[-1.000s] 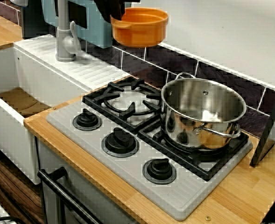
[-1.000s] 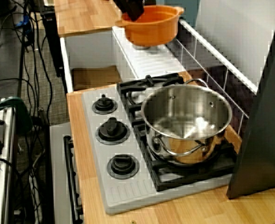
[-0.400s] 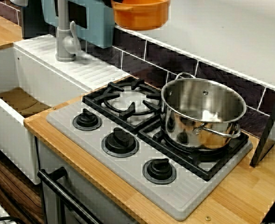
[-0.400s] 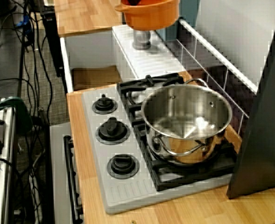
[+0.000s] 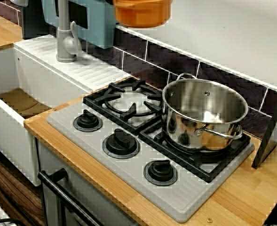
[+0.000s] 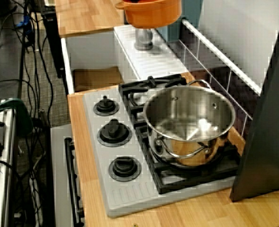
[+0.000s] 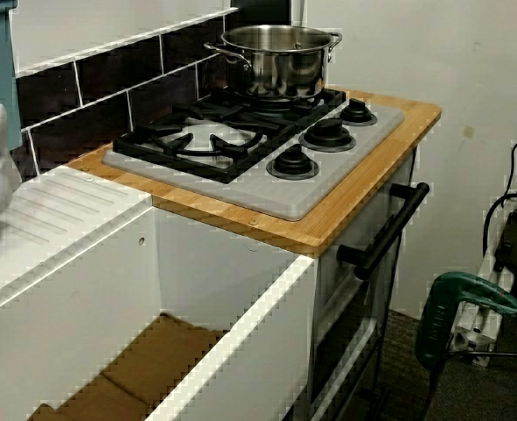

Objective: Lift pot from stove

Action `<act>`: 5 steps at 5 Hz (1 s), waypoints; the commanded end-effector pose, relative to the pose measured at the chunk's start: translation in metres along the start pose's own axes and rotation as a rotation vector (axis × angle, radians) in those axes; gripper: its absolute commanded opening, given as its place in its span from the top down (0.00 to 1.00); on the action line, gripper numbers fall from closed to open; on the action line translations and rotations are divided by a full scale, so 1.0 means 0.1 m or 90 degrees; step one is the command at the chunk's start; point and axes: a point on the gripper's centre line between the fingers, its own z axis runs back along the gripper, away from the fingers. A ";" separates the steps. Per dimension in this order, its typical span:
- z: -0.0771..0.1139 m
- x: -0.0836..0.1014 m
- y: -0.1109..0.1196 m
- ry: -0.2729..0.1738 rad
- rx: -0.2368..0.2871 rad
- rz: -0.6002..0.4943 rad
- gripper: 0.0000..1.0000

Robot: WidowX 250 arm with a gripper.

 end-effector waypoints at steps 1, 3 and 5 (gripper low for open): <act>0.21 -0.09 0.04 0.035 0.011 0.002 1.00; 0.23 -0.08 0.08 0.036 0.011 0.001 1.00; 0.21 -0.10 0.09 0.033 0.006 0.007 1.00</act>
